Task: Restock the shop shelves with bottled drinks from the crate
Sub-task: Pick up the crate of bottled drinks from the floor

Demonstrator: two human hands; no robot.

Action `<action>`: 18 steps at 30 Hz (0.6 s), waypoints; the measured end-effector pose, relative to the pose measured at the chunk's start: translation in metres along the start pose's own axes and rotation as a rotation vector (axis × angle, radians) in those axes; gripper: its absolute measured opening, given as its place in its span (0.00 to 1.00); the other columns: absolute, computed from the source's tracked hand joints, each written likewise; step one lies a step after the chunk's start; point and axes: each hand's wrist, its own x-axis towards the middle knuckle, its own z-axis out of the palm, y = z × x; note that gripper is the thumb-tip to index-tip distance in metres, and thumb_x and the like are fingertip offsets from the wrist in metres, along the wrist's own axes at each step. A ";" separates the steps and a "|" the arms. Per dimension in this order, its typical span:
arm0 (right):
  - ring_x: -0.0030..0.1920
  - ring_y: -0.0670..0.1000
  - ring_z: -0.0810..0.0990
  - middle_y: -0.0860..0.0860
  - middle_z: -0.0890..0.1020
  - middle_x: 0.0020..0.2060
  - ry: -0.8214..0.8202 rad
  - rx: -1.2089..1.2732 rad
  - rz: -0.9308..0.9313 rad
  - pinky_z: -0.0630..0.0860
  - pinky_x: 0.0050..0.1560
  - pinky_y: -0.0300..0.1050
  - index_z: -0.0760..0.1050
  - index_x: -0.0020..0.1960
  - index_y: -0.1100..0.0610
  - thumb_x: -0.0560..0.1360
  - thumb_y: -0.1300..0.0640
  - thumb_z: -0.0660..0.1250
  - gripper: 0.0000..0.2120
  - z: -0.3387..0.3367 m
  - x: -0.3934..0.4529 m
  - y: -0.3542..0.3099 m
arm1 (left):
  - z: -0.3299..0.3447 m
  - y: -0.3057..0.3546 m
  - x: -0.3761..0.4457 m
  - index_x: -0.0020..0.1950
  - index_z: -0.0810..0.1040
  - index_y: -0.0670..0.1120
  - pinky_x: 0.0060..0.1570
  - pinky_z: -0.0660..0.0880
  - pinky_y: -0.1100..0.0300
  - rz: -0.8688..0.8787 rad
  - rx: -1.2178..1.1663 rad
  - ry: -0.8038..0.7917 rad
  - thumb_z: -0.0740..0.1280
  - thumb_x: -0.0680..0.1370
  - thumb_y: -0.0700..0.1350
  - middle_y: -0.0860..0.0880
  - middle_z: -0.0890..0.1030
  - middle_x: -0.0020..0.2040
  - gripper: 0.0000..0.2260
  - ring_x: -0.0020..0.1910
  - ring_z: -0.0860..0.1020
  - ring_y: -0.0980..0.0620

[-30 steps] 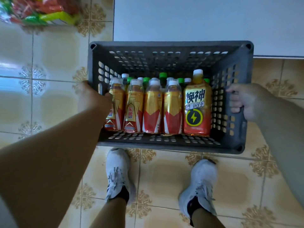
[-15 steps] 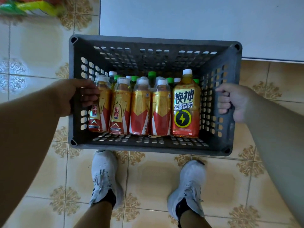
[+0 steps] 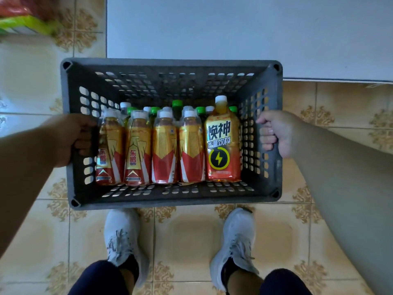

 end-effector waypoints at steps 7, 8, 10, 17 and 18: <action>0.18 0.46 0.54 0.45 0.58 0.18 0.042 0.017 -0.017 0.58 0.21 0.36 0.61 0.37 0.51 0.76 0.60 0.58 0.11 -0.019 -0.067 0.004 | 0.006 0.012 -0.067 0.34 0.65 0.52 0.19 0.60 0.64 0.058 0.025 -0.007 0.64 0.77 0.42 0.54 0.62 0.23 0.14 0.18 0.58 0.54; 0.18 0.46 0.54 0.45 0.58 0.18 0.046 0.022 -0.017 0.57 0.21 0.36 0.60 0.36 0.51 0.76 0.60 0.57 0.12 -0.024 -0.083 0.002 | 0.006 0.015 -0.081 0.34 0.65 0.51 0.20 0.60 0.64 0.066 0.023 -0.016 0.64 0.77 0.41 0.54 0.62 0.23 0.14 0.18 0.59 0.54; 0.17 0.46 0.54 0.45 0.58 0.18 0.054 0.037 -0.016 0.57 0.21 0.36 0.59 0.36 0.50 0.76 0.60 0.57 0.13 -0.034 -0.123 0.000 | 0.006 0.019 -0.118 0.33 0.64 0.51 0.19 0.60 0.64 0.071 0.025 -0.027 0.64 0.77 0.41 0.54 0.62 0.23 0.15 0.18 0.59 0.54; 0.18 0.47 0.55 0.45 0.59 0.19 0.141 0.092 -0.009 0.57 0.23 0.37 0.60 0.36 0.50 0.78 0.60 0.58 0.14 -0.082 -0.296 -0.015 | -0.004 0.046 -0.273 0.32 0.68 0.51 0.20 0.63 0.62 0.068 0.090 -0.053 0.67 0.77 0.44 0.53 0.65 0.23 0.14 0.19 0.62 0.54; 0.19 0.48 0.56 0.45 0.59 0.19 0.153 0.095 -0.016 0.58 0.24 0.38 0.61 0.36 0.50 0.78 0.60 0.58 0.14 -0.091 -0.321 -0.017 | -0.004 0.051 -0.298 0.32 0.68 0.51 0.20 0.63 0.62 0.074 0.112 -0.054 0.67 0.77 0.44 0.53 0.65 0.24 0.14 0.19 0.62 0.54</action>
